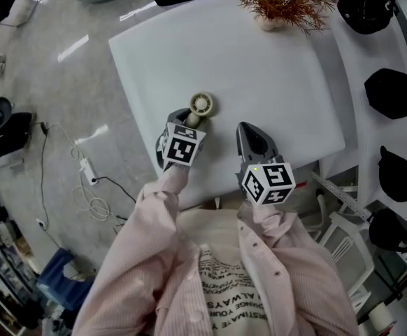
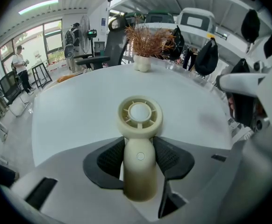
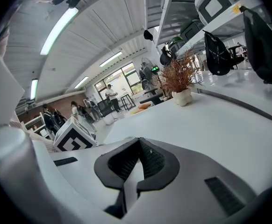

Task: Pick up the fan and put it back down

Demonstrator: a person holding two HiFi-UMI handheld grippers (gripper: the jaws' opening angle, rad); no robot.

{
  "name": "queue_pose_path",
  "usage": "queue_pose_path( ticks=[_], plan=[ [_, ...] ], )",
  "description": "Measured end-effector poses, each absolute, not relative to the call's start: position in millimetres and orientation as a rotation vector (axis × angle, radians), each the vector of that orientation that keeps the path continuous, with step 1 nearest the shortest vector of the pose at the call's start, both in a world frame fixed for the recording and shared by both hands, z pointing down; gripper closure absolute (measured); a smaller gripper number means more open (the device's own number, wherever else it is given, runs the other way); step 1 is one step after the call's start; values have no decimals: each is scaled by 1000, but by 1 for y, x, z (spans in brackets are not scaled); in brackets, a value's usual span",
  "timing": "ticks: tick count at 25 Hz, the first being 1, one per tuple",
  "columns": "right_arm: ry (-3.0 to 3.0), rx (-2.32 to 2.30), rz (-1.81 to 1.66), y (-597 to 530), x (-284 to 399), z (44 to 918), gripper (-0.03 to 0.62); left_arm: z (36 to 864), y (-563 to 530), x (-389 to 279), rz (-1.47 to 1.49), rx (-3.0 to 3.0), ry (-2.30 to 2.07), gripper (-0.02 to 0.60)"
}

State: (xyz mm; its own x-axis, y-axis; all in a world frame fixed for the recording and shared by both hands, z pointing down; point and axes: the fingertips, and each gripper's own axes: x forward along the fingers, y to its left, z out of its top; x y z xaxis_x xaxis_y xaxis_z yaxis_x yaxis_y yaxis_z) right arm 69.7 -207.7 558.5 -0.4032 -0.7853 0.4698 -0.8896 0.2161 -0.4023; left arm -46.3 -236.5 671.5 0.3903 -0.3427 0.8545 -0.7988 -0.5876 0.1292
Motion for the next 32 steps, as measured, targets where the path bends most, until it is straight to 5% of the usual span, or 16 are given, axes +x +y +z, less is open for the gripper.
queue_pose_path(
  ticks=[26, 32],
  plan=[
    [-2353, 1574, 967, -187, 63, 552, 594, 631, -225, -46, 953, 2270, -1141, 339],
    [-2393, 1557, 920, -181, 59, 538, 594, 599, -208, -43, 901, 2350, -1186, 420]
  ],
)
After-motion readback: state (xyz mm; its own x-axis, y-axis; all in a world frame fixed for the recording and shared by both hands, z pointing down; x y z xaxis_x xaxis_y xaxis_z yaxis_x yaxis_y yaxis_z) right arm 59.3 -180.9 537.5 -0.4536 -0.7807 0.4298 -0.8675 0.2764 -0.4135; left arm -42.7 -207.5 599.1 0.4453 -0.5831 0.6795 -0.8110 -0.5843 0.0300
